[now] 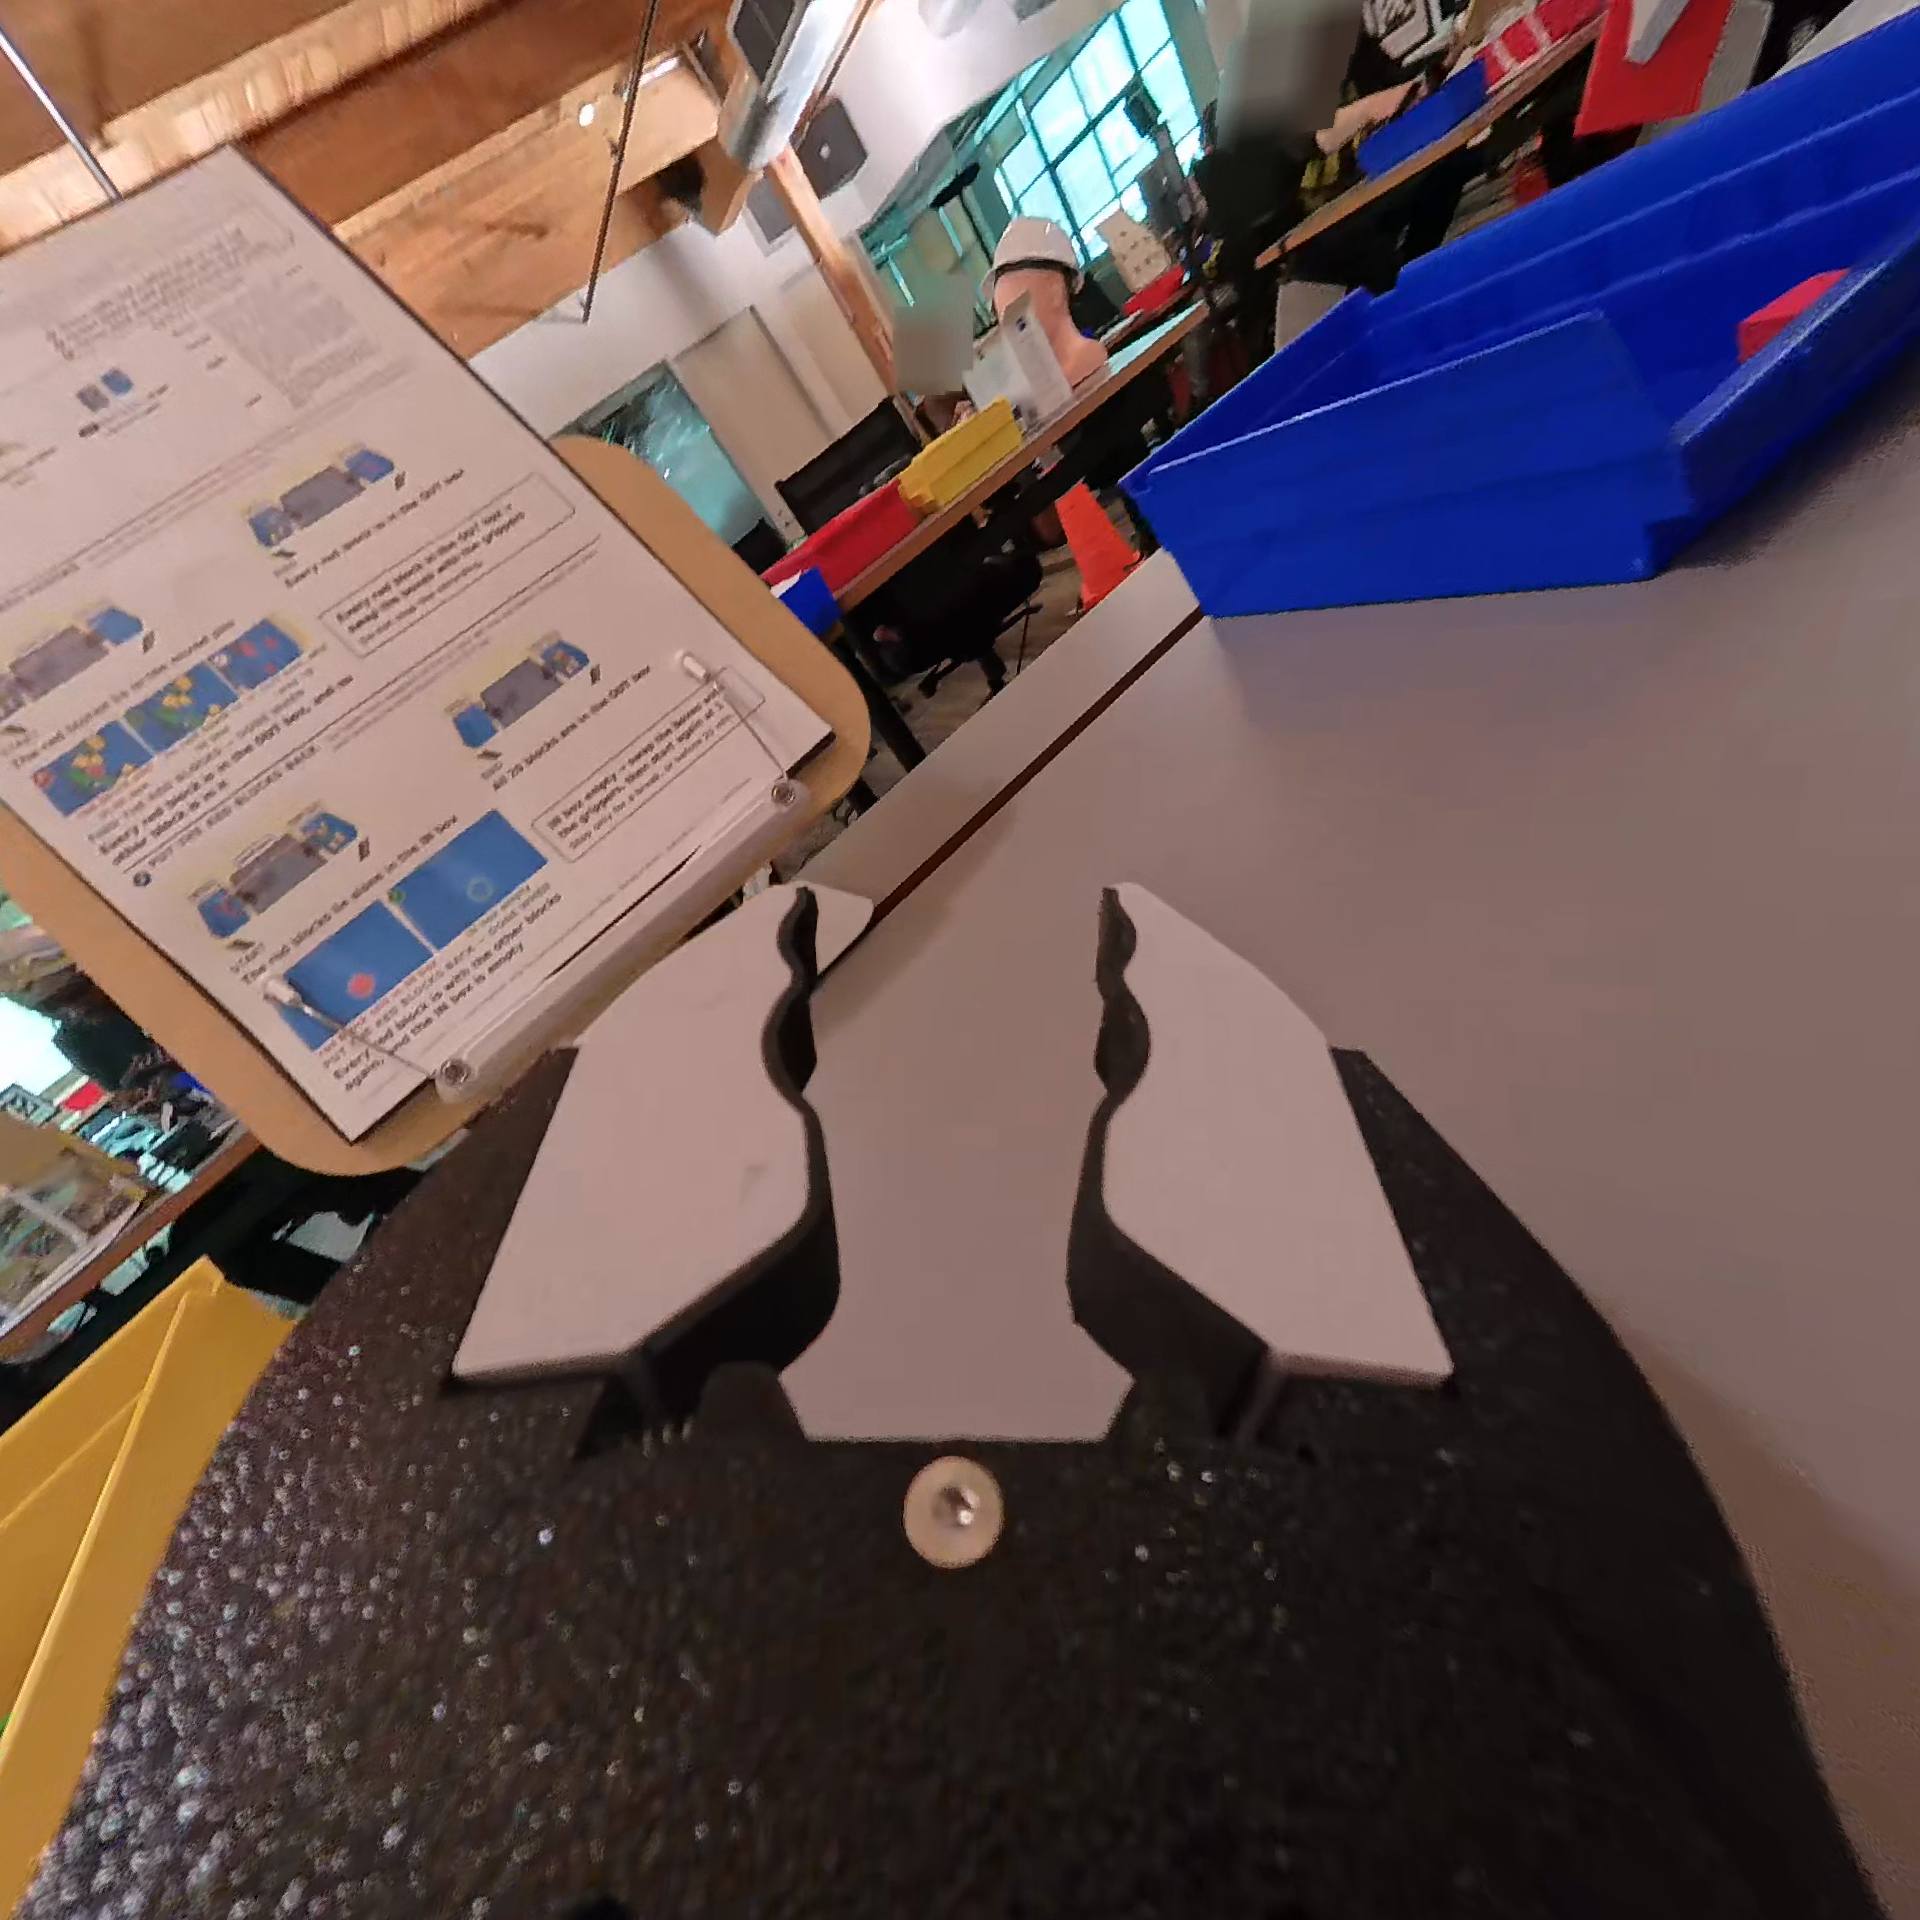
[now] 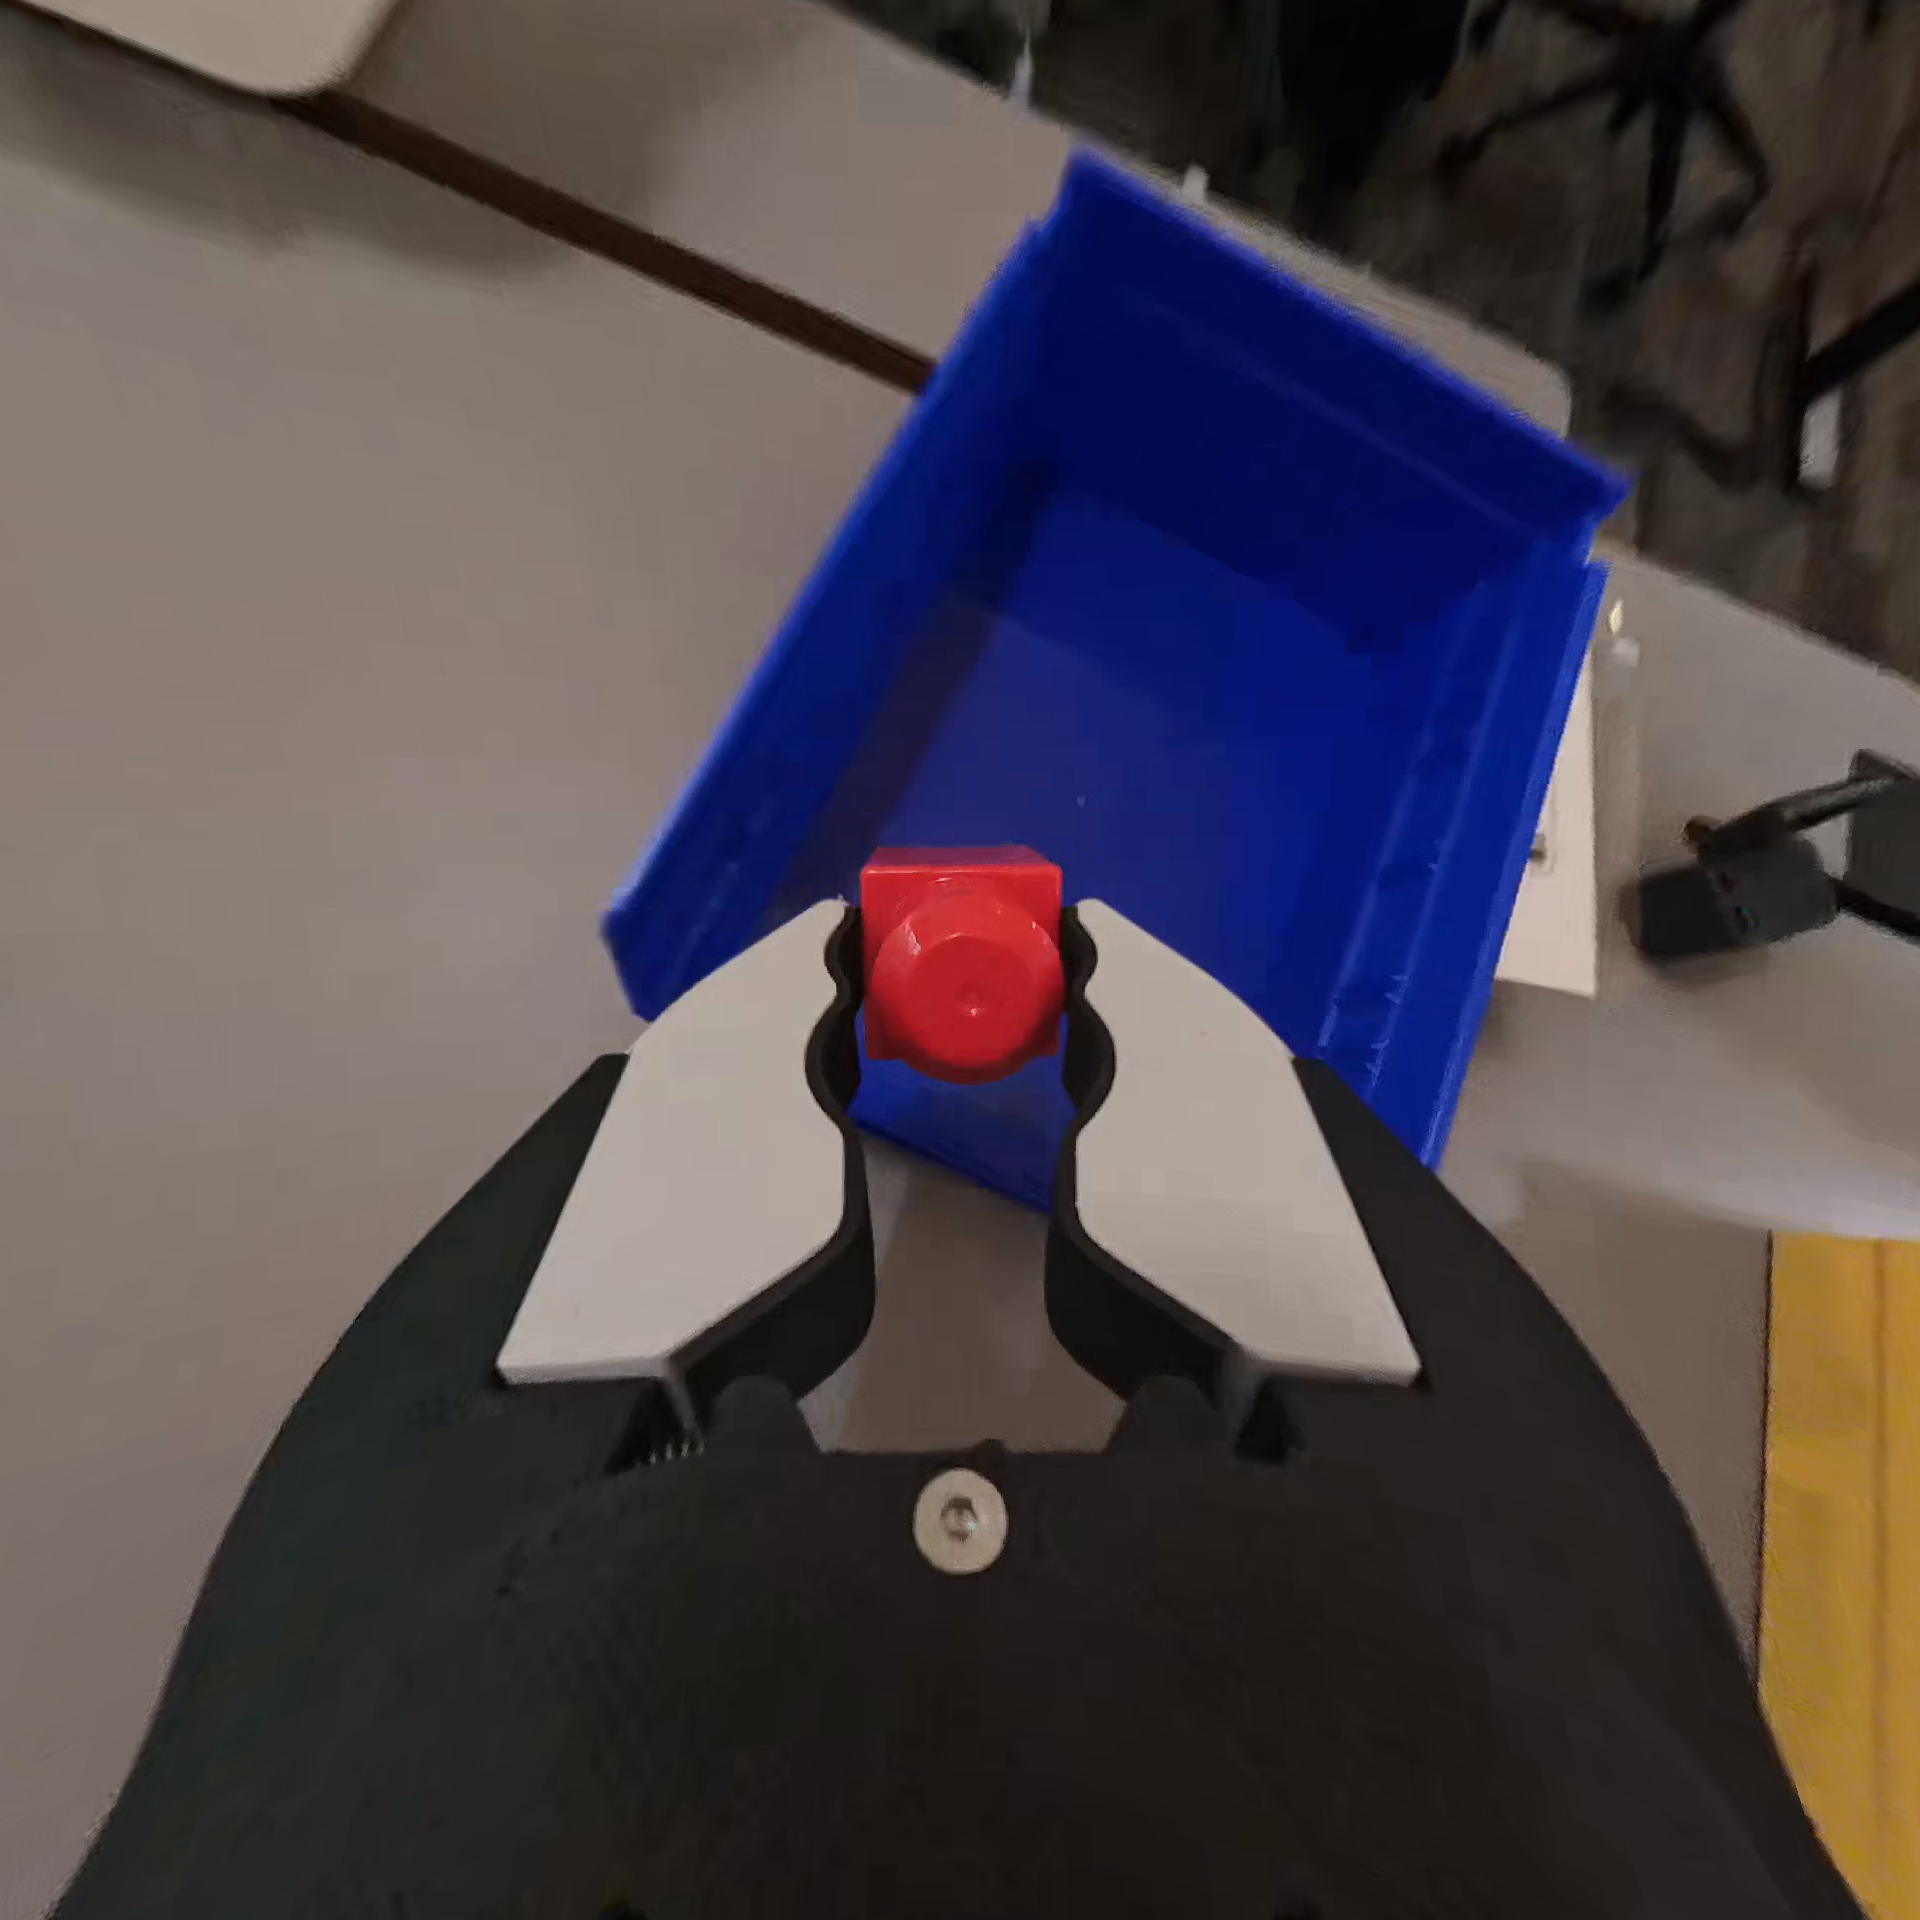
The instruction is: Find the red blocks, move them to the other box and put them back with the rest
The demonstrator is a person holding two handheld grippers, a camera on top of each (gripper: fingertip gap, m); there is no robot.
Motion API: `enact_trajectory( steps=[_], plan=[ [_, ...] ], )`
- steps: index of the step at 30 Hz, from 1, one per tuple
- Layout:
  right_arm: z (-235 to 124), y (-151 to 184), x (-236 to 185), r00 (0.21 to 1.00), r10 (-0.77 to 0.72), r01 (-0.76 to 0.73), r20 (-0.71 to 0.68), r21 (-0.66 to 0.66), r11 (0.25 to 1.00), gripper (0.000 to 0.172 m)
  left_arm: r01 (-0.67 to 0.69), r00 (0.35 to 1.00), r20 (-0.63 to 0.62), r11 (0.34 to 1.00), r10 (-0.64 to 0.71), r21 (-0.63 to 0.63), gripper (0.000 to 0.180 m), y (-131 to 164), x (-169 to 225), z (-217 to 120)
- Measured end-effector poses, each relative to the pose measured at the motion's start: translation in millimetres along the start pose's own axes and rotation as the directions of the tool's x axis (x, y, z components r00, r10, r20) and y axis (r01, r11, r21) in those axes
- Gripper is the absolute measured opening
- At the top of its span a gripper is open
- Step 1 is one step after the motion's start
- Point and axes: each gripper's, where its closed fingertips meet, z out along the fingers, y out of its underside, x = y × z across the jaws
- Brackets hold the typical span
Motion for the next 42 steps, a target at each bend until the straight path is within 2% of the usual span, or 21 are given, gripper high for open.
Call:
enact_trajectory(
  steps=[5, 8, 12, 13, 15, 16, 19, 21, 24, 27, 29, 33, 36, 40, 42],
  plan=[
    [58, 41, 40, 0.994, 0.095, -0.076, 0.052, -0.286, 0.955, 0.036, 0.039, 0.999, 0.002, 0.995, -0.039, -0.087, 0.049, 19, -3, 4],
    [77, 55, 55, 0.989, 0.146, -0.125, 0.034, -0.343, 0.931, 0.036, 0.114, 0.993, -0.012, 0.988, -0.116, -0.104, 0.049, 24, -4, 4],
    [86, 57, 75, 0.988, 0.149, -0.153, -0.038, -0.328, 0.932, 0.037, 0.165, 0.986, -0.008, 0.979, -0.168, -0.118, 0.049, 30, -9, 4],
    [85, 57, 80, 0.987, 0.153, -0.162, -0.055, -0.323, 0.933, 0.042, 0.176, 0.984, -0.008, 0.976, -0.178, -0.125, 0.05, 32, -10, 4],
    [81, 55, 86, 0.986, 0.145, -0.164, -0.086, -0.305, 0.938, 0.068, 0.201, 0.979, -0.014, 0.971, -0.204, -0.129, 0.051, 33, -10, 4],
    [78, 52, 88, 0.985, 0.137, -0.16, -0.102, -0.28, 0.947, 0.075, 0.216, 0.975, -0.019, 0.968, -0.22, -0.129, 0.051, 33, -10, 5],
    [61, 35, 82, 0.986, 0.119, -0.138, -0.12, -0.17, 0.976, 0.078, 0.255, 0.965, -0.024, 0.958, -0.26, -0.133, 0.053, 34, -10, 5],
    [45, 21, 70, 0.986, 0.111, -0.121, -0.126, -0.076, 0.99, 0.081, 0.261, 0.964, -0.022, 0.955, -0.266, -0.139, 0.053, 34, -10, 4],
    [14, -12, 24, 0.992, 0.118, -0.109, -0.039, 0.173, 0.979, 0.08, 0.279, 0.959, -0.017, 0.951, -0.284, -0.129, 0.052, 32, -15, 3],
    [-19, -45, -45, 0.988, 0.077, -0.129, 0.134, 0.44, 0.889, 0.075, 0.31, 0.95, -0.004, 0.944, -0.313, -0.116, 0.052, 30, -24, -1],
    [-34, -56, -86, 0.979, 0.03, -0.141, 0.204, 0.554, 0.821, 0.073, 0.338, 0.941, 0.011, 0.936, -0.338, -0.095, 0.051, 26, -37, -5],
    [-40, -60, -147, 0.963, -0.04, -0.136, 0.267, 0.608, 0.782, 0.072, 0.434, 0.9, 0.069, 0.9, -0.43, -0.047, 0.049, 25, -75, -23],
    [-38, -60, -179, 0.956, -0.089, -0.11, 0.278, 0.627, 0.771, 0.072, 0.481, 0.874, 0.124, 0.873, -0.47, -0.076, 0.049, 33, -113, -43],
    [-30, -54, -193, 0.961, -0.119, -0.067, 0.249, 0.628, 0.775, 0.072, 0.375, 0.922, 0.19, 0.898, -0.337, -0.231, 0.047, 54, -189, -74],
    [-28, -52, -194, 0.96, -0.123, -0.068, 0.253, 0.634, 0.771, 0.07, 0.278, 0.961, 0.105, 0.892, -0.257, -0.357, 0.045, 67, -222, -83]
  ],
)
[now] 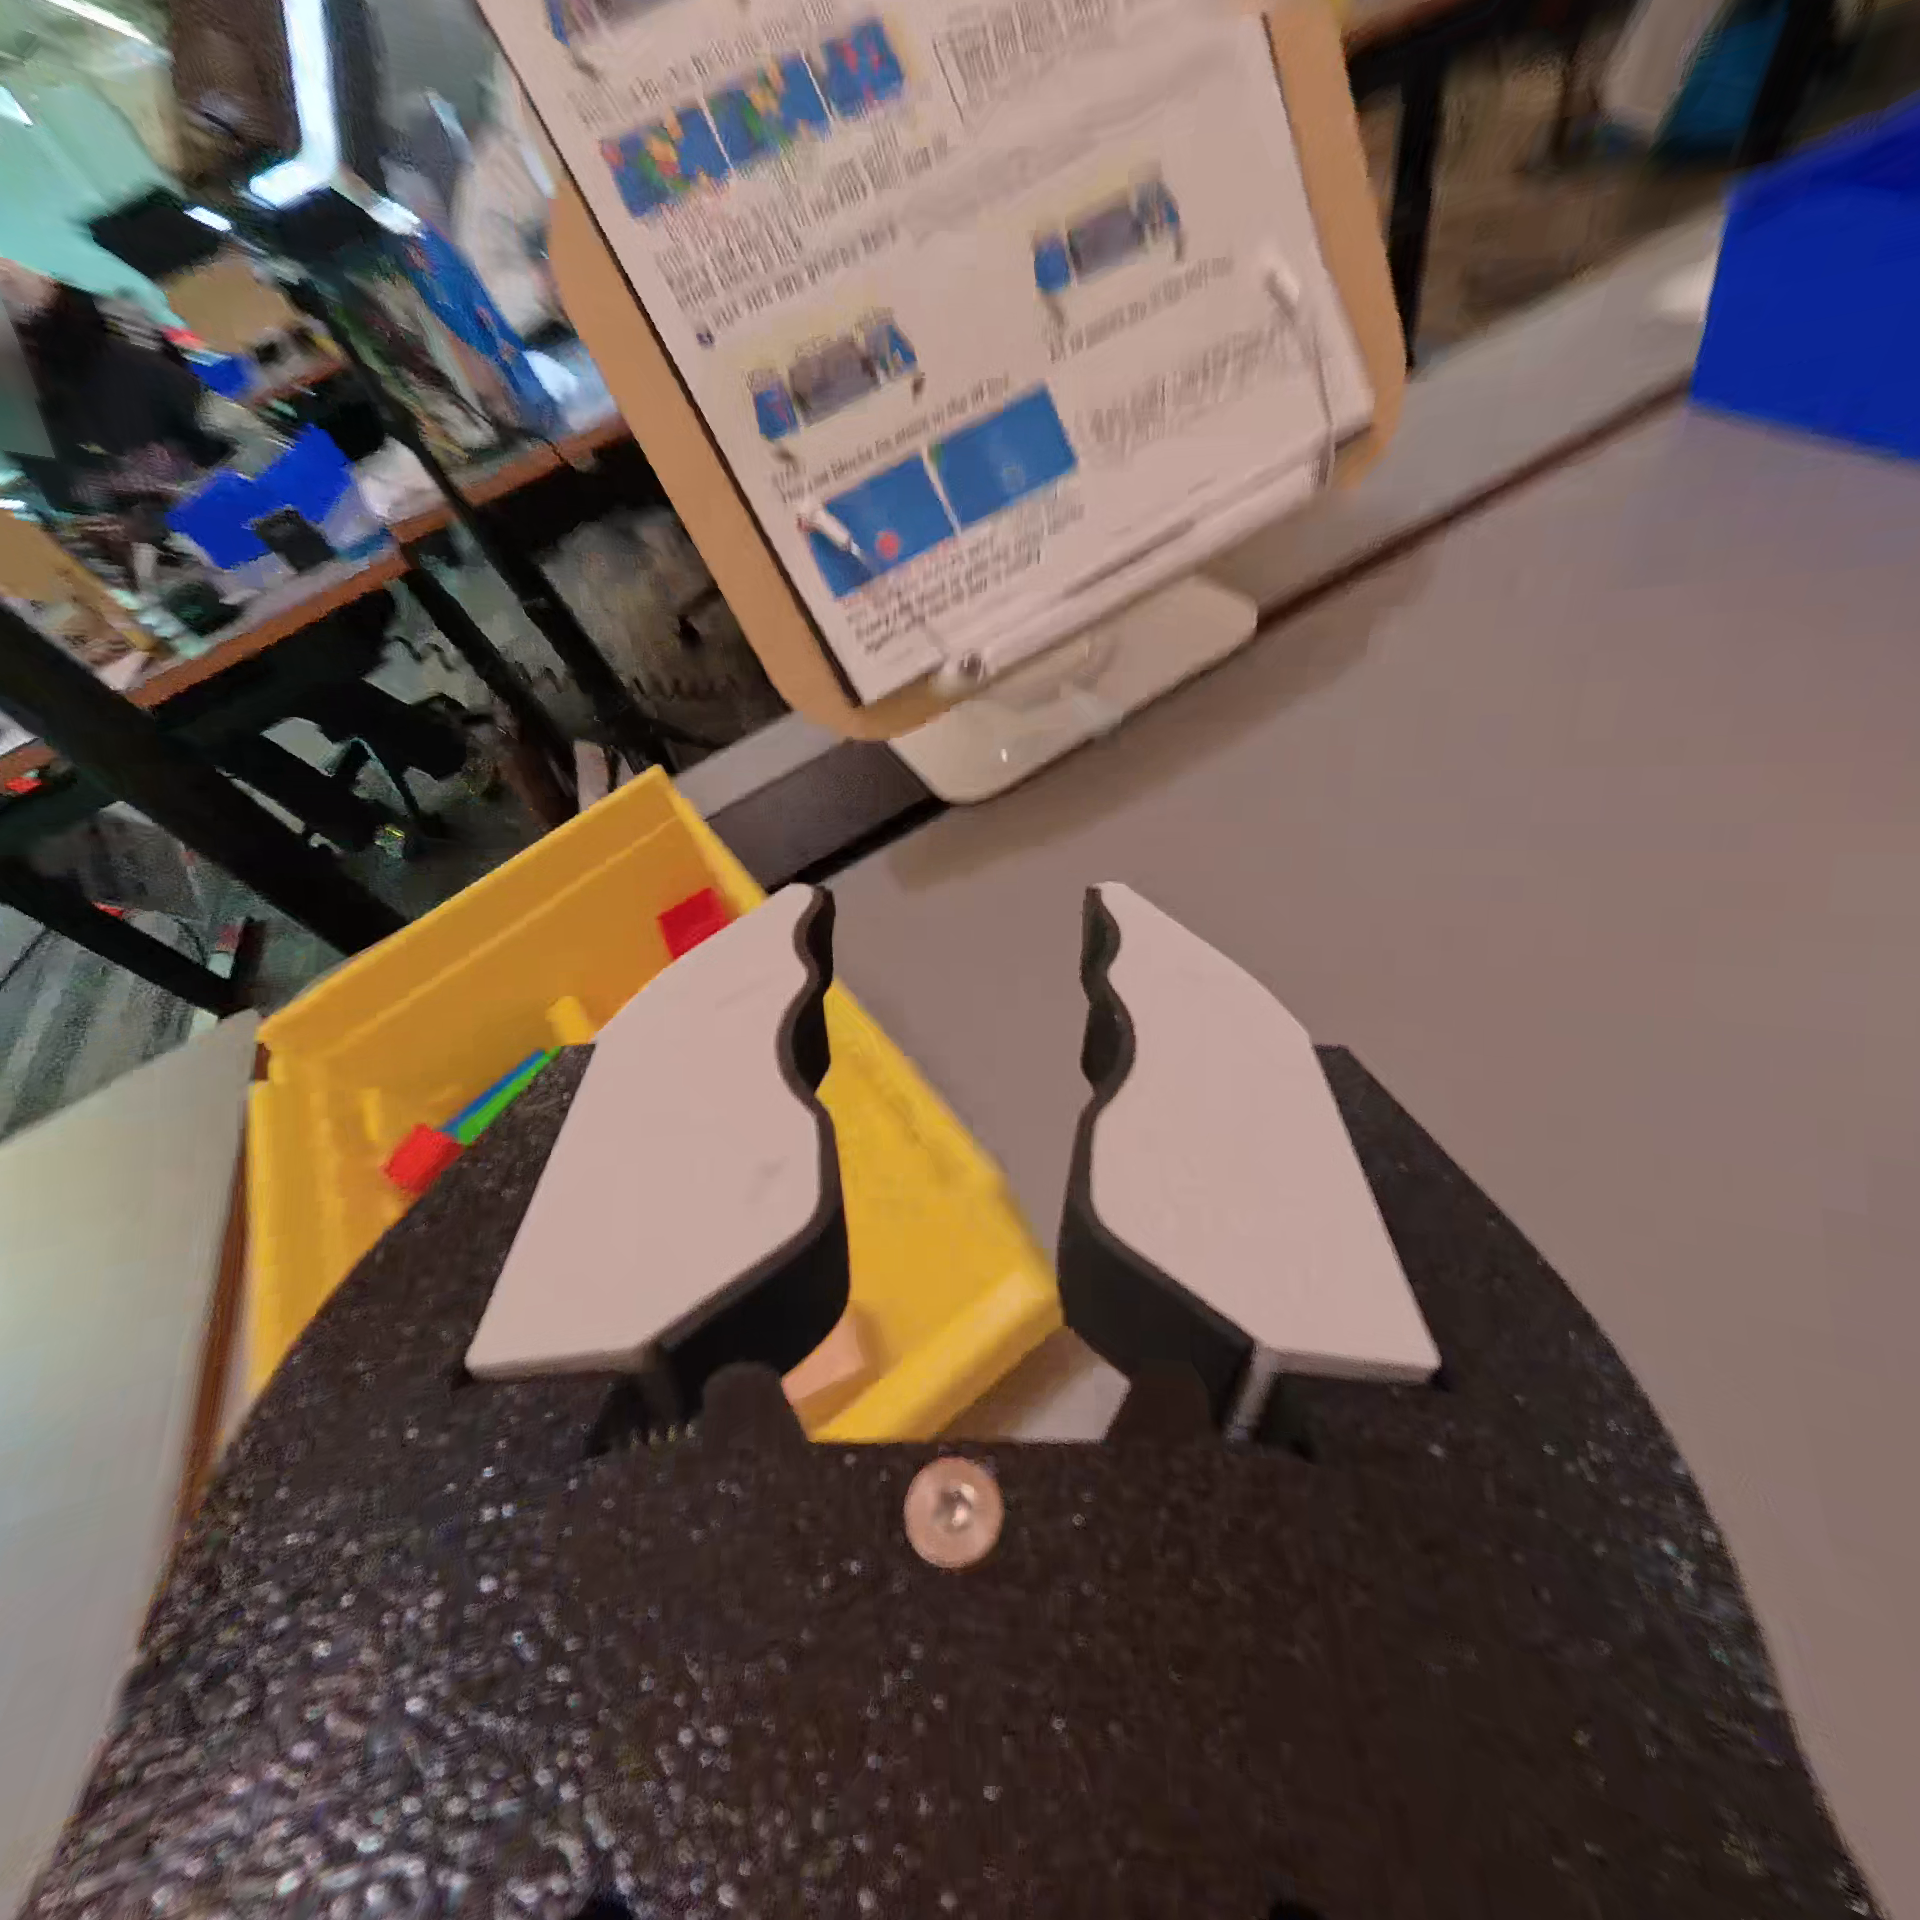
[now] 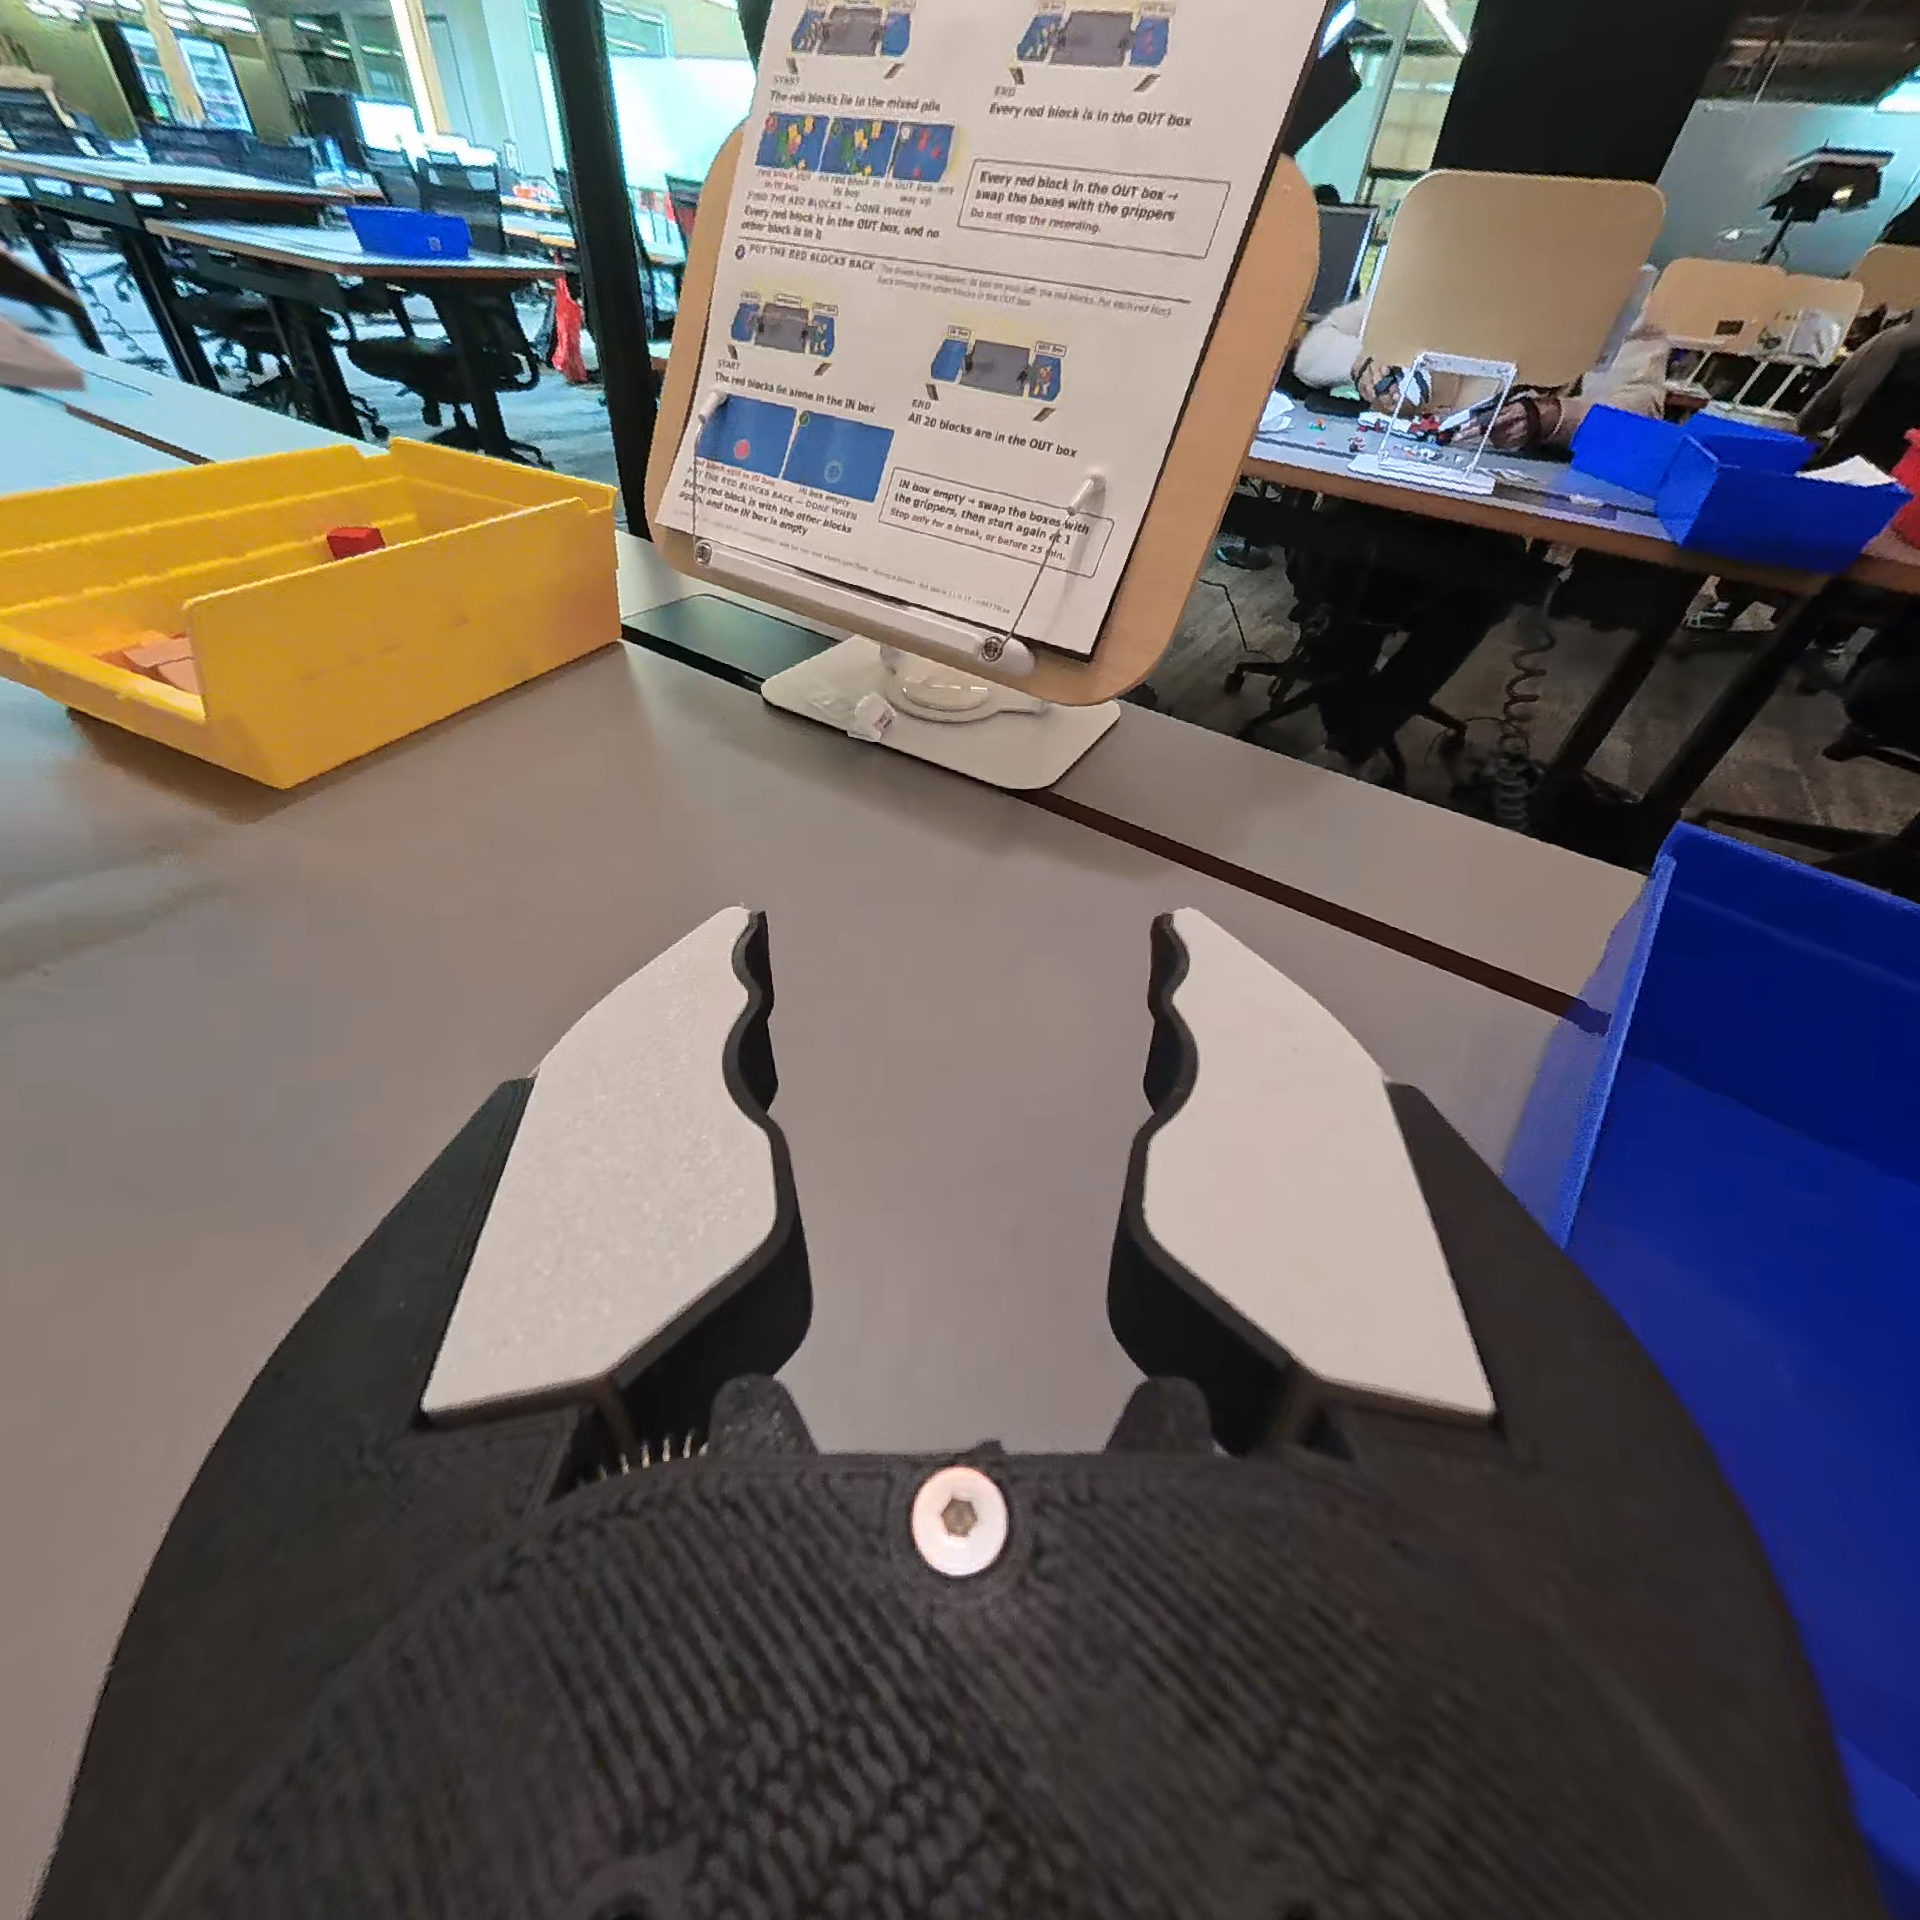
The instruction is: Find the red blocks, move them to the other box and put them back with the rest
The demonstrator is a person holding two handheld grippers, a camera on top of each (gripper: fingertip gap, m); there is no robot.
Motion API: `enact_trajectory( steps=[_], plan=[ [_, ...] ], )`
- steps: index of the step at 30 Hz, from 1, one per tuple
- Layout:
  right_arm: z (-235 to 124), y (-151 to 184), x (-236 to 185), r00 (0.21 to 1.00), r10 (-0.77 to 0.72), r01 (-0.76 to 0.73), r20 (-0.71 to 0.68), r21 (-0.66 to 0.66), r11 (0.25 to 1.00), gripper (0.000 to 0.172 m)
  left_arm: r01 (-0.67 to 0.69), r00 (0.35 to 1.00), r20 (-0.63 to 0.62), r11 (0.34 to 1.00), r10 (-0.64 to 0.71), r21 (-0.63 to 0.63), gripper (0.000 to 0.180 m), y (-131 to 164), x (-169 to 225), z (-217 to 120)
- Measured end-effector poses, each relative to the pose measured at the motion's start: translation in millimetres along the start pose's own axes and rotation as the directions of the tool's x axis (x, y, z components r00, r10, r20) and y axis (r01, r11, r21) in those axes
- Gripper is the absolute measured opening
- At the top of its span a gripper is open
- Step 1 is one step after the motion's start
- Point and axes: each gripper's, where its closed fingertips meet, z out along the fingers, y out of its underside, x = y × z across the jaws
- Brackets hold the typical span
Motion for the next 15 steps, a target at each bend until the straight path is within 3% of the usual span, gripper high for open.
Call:
enact_trajectory(
  steps=[3, 6, 9, 15],
  plan=[
    [2, 4, 3, 1.0, 0.019, -0.019, 0.013, -0.006, 1.0, 0.07, -0.183, 0.979, -0.128, 0.954, 0.156, -0.236, 0.051, 22, -55, 5],
    [5, 7, 6, 0.999, 0.031, -0.031, 0.028, 0.004, 1.0, 0.069, -0.37, 0.923, -0.261, 0.837, 0.283, -0.404, 0.048, 49, -105, 18],
    [8, 15, 7, 0.999, 0.018, -0.016, 0.047, -0.037, 0.999, 0.069, -0.432, 0.893, -0.368, 0.723, 0.26, -0.538, 0.046, 81, -136, 35],
    [7, 27, 20, 1.0, 0.017, -0.016, 0.011, -0.074, 0.997, 0.07, -0.51, 0.857, -0.449, 0.544, 0.254, -0.666, 0.045, 135, -179, 73]
  ],
)
